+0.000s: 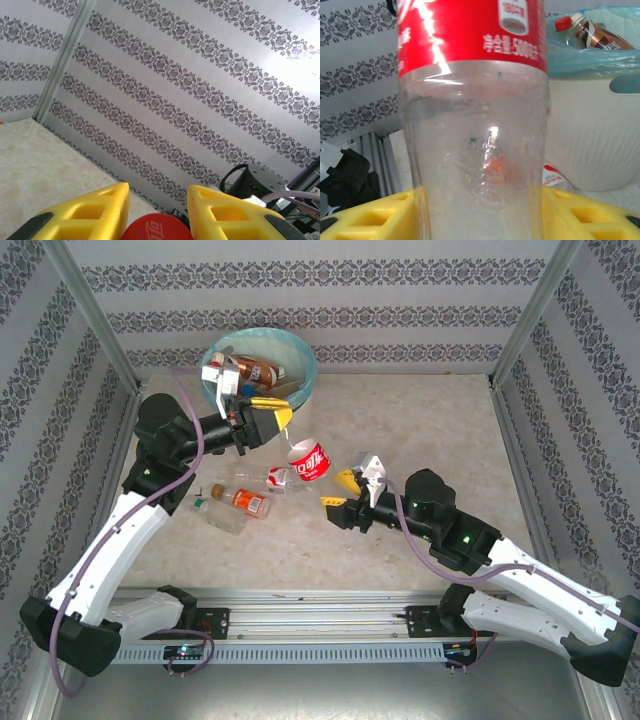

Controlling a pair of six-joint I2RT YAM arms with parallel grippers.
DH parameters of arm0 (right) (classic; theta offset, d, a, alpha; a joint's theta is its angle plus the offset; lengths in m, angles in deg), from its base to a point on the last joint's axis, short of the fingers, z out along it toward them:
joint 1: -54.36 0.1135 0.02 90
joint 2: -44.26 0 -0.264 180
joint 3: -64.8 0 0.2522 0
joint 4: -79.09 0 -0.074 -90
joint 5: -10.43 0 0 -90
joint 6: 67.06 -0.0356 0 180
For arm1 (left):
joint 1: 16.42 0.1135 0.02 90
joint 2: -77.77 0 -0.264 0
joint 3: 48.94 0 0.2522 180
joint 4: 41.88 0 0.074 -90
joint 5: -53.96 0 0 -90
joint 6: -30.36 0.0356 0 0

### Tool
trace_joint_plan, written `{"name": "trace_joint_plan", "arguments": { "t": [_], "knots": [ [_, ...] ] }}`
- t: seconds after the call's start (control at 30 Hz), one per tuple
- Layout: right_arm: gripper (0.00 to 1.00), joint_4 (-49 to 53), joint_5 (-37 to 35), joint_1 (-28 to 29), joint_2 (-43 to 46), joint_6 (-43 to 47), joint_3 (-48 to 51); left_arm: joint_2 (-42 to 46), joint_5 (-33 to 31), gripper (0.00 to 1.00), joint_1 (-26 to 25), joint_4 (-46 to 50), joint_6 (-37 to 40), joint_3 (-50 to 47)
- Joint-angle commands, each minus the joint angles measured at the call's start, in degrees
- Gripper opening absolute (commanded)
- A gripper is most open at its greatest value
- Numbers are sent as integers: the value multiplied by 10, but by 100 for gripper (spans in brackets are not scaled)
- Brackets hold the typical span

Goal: Put the plastic bottles in the bin

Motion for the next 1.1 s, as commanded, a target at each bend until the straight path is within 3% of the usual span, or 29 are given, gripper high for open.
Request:
{"name": "trace_joint_plan", "arguments": {
  "t": [0.0,0.07,0.1,0.2,0.33,0.5,0.6,0.8,1.07],
  "knots": [
    [69,-22,-4,-5,-25,-28,-19,41,-37,17,-8,27,77,6],
    [81,-25,-1,2,-36,-31,-30,48,-85,0,-6,63,108,20],
    [97,-32,-13,9,-38,-28,-27,44,-112,0,-5,80,116,35],
    [98,-33,-145,40,-39,-42,-25,22,-174,0,-4,134,125,99],
    [98,-3,-217,44,-36,-33,-45,23,-253,0,-5,123,142,127],
    [98,26,-315,43,-8,1,-41,43,-413,0,-5,173,232,160],
    [98,0,-334,33,14,4,-10,59,-486,0,-5,180,276,158],
    [98,12,-421,15,21,-33,10,48,-514,0,-4,170,294,177],
    [98,24,-397,10,37,-44,17,-29,-487,0,-4,128,324,199]
  ]
}}
